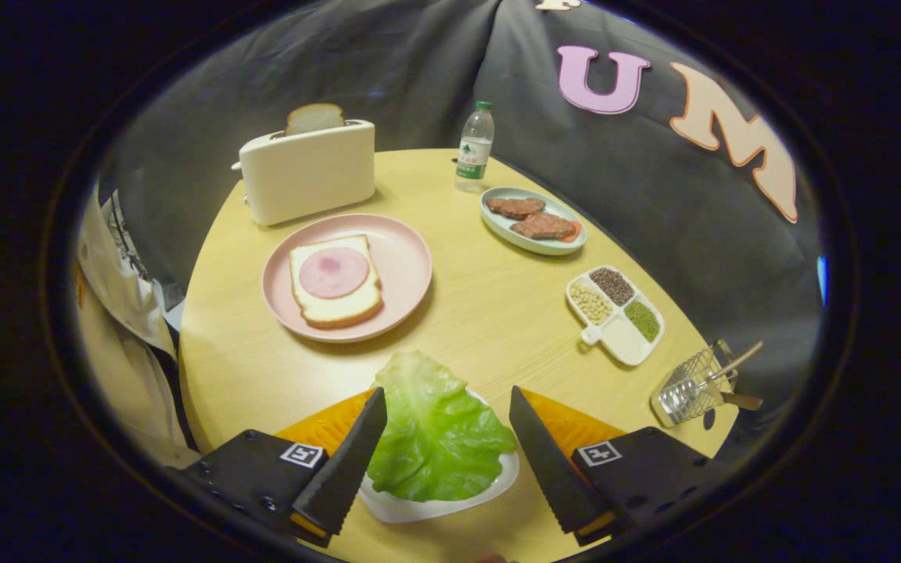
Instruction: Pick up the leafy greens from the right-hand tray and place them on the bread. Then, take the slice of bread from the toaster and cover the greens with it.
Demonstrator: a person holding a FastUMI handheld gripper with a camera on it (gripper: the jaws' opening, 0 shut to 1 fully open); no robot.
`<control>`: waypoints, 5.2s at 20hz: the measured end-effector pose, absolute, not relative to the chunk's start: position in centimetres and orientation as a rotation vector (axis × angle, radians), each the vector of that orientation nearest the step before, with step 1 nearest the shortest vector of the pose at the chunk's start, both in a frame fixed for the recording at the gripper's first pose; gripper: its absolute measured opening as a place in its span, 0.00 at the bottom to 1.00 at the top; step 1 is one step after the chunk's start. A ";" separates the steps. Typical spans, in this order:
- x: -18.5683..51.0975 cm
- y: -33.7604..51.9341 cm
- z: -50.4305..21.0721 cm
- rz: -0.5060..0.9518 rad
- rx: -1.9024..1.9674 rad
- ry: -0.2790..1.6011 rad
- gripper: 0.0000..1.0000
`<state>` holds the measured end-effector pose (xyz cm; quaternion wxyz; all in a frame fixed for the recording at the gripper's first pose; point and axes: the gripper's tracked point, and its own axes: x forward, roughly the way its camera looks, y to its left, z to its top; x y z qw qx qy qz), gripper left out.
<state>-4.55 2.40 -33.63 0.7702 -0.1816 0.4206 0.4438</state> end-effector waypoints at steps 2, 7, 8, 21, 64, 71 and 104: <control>-5.2 2.2 -35.0 0.975 -0.405 0.972 1.00; -6.0 1.8 -38.0 0.979 -0.418 1.065 1.00; -6.2 1.7 -38.6 0.973 -0.414 1.092 1.00; -7.2 2.3 -38.8 0.977 -0.405 1.171 0.53; -8.3 21.3 -29.8 1.275 -0.558 0.969 0.03; -8.9 24.0 -31.3 1.346 -0.569 1.000 0.03; -2.1 31.3 -17.8 0.969 -0.356 0.869 0.99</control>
